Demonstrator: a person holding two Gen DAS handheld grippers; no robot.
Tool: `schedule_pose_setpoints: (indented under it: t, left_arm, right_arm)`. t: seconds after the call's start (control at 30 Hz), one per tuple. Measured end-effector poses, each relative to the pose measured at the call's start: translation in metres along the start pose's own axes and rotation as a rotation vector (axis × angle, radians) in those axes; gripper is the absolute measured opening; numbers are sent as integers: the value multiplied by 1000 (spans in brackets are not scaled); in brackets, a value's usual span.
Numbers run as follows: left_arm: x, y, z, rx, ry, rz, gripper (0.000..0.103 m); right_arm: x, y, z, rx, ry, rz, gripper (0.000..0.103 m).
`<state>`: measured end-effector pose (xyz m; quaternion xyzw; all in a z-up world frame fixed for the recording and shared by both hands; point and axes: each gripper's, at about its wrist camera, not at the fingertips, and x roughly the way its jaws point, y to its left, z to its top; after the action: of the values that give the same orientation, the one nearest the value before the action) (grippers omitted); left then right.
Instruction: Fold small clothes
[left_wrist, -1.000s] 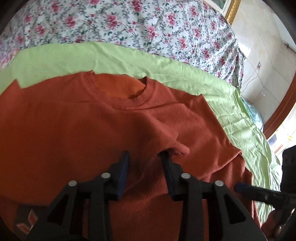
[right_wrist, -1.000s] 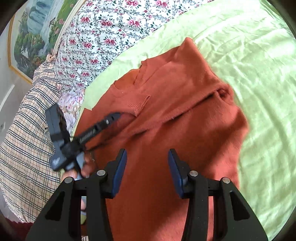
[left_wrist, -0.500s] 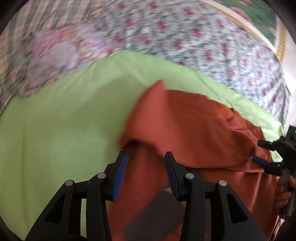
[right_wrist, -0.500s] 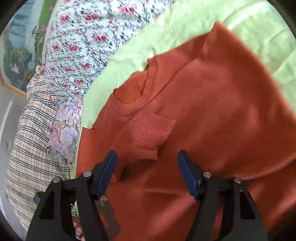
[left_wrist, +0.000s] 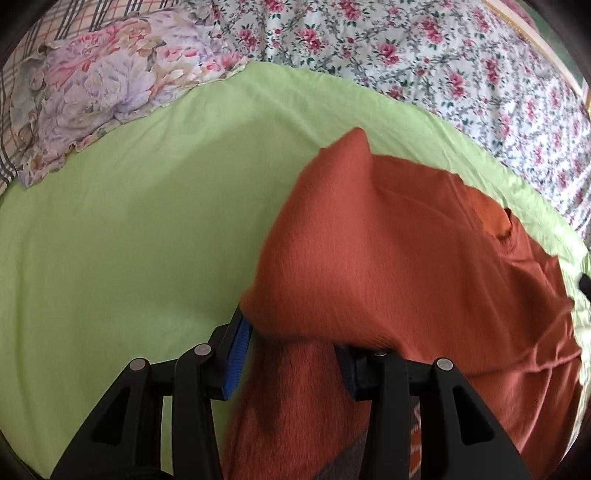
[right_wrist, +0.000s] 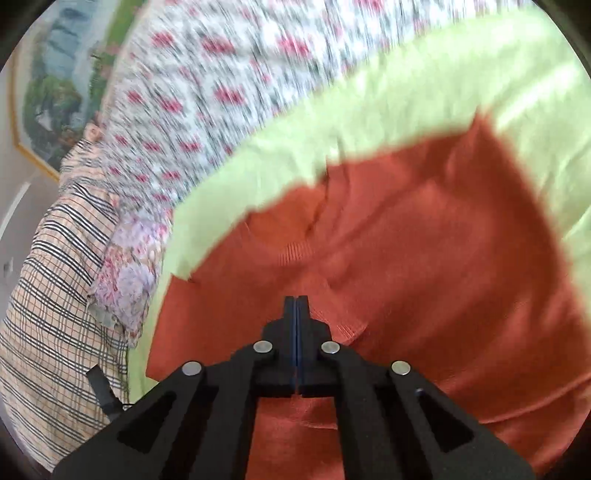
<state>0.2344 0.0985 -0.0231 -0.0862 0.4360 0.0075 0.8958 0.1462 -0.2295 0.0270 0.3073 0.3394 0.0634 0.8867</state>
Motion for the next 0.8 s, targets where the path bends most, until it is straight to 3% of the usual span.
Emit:
schedule_pose_setpoints:
  t: [0.1,0.23,0.3,0.37,0.4,0.43,0.6,0.7,0.77,0.8]
  left_arm:
    - [1,3,2,-18,-4,3,42]
    - [0,2,0,-31,-14,3,42]
    - [0,1,0,-30,-16,1,42]
    - [0,1,0,-26,-16,1,42]
    - [0,1,0,-25,-15,-2,42]
    - [0,2,1,-26,-15,-5,42]
    - [2,0,3,-32,-12,-4,42]
    - [5,-2,6,-35,-11,0,42]
    - [7,-3,9,-40,-7,-1,42]
    - [8,-3,10,-41,-5,-1,42]
  right_arm:
    - [-30,-5,10,-23,-63,-24,0]
    - [-40,-20,16,-10,-59,-58,0]
    - [-33,-30,12,56,-10,11,2]
    - [-19,-36,3,146,59,73,25]
    - [-14,-35,-2,173,86,89,57]
    - [-9,-32,-8,192,97,120,74]
    - [11,-8,-28,180,165,164,74]
    - [33,-5,-30,193,189,100,70]
    - [49,-12,-25,229,171,78,54]
    - [58,-17,-21,249,175,60,36]
